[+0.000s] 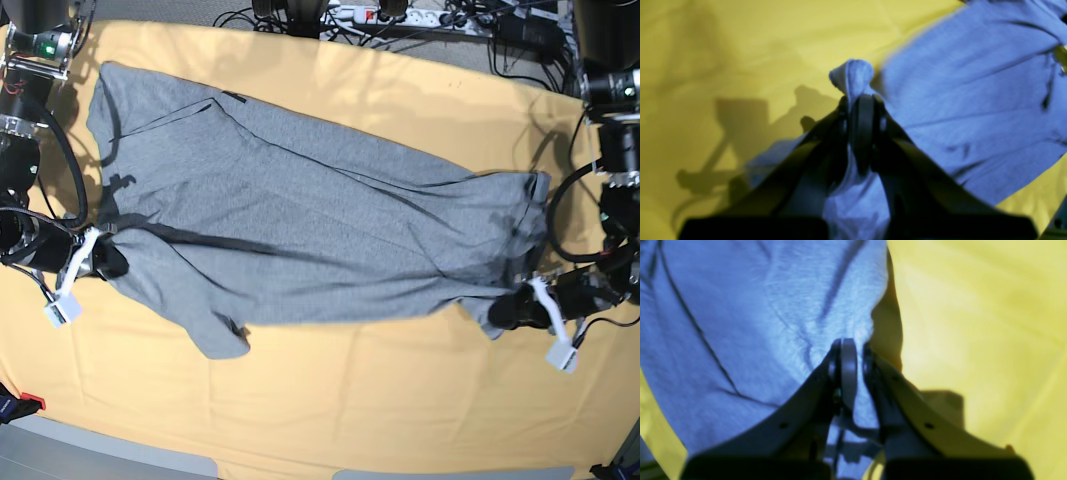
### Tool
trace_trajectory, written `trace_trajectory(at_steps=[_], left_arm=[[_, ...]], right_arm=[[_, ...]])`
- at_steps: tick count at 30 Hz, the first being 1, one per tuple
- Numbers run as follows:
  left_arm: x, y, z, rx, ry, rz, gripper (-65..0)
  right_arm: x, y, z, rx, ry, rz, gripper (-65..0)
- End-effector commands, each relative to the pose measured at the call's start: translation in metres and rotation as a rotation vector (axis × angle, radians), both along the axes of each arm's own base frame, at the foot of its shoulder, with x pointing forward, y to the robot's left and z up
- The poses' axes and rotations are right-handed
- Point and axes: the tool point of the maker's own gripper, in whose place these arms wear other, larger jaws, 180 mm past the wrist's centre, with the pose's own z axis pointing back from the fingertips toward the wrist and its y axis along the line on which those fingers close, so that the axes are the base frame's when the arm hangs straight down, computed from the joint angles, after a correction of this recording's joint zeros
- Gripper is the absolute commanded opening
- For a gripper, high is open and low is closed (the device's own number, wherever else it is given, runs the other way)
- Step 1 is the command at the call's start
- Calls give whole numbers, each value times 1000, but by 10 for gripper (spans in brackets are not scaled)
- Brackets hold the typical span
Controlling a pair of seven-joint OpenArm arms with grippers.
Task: Layout the t-shirt on the table in an organized manner, then fold the t-shirt properly
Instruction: 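Fold the hem side over toward the collar with both grippers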
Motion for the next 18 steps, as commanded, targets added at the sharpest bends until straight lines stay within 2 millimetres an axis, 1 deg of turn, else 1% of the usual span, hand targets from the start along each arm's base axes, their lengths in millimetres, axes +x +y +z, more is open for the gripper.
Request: trace_trajectory(at_steps=[1, 4, 9, 12, 15, 16, 18], left_arm=[[7, 10, 25, -2, -67, 11, -650], [4, 23, 27, 25, -62, 26, -650], [2, 35, 30, 53, -60, 38, -650], [-4, 29, 30, 24, -29, 12, -650], [-17, 20, 27, -15, 40, -46, -650], [-21, 21, 26, -9, 58, -56, -650], [-25, 29, 25, 17, 74, -50, -650]], right_arm=[[8, -7, 19, -12, -57, 0, -650], [4, -13, 15, -31, -40, -4, -650], [2, -17, 11, -55, -29, -11, -650], [1, -15, 11, -45, -21, -3, -650], [-4, -11, 10, -26, 4, 16, -650], [-6, -11, 8, -29, 16, 19, -650], [-9, -14, 6, -44, 36, 22, -650]])
